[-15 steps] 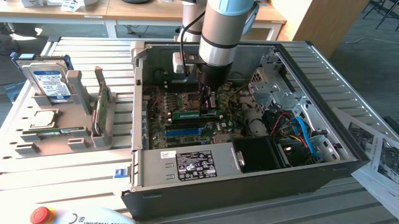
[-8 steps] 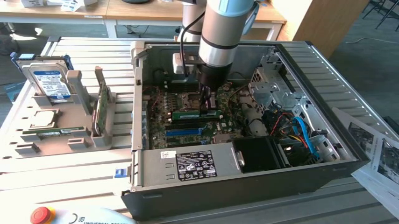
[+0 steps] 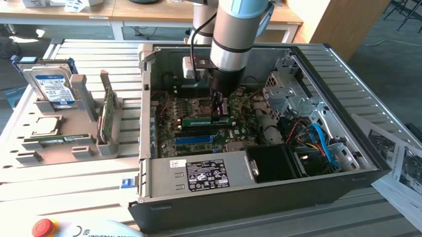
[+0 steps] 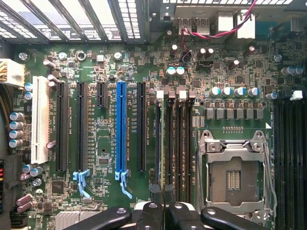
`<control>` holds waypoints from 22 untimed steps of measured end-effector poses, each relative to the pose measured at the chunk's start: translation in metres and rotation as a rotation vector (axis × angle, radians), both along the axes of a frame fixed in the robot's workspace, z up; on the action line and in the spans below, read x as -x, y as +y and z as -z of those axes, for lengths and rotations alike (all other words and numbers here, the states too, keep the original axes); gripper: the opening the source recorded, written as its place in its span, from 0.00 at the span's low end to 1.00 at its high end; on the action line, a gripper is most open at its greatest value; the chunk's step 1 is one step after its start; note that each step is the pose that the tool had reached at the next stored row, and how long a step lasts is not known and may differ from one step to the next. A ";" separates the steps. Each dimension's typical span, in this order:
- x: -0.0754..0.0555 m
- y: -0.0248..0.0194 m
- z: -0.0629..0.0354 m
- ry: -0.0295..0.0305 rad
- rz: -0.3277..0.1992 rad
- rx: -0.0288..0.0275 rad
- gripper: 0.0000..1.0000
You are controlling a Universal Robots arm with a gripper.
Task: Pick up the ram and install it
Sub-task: 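Insert the ram into the slot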
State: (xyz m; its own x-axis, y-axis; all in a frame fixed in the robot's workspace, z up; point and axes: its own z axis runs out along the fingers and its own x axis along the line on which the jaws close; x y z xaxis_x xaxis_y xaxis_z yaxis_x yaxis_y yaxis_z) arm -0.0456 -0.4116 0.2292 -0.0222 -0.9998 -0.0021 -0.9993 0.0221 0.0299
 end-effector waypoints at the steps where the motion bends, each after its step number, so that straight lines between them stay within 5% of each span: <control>1: 0.000 0.0000 -0.0004 0.0002 0.000 0.0000 0.12; 22: 0.000 0.0000 -0.0091 0.0012 0.000 0.0031 0.12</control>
State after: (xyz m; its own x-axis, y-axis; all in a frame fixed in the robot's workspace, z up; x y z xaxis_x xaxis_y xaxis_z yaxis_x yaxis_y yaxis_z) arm -0.0455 -0.4116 0.2383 -0.0221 -0.9998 0.0011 -0.9993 0.0221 0.0310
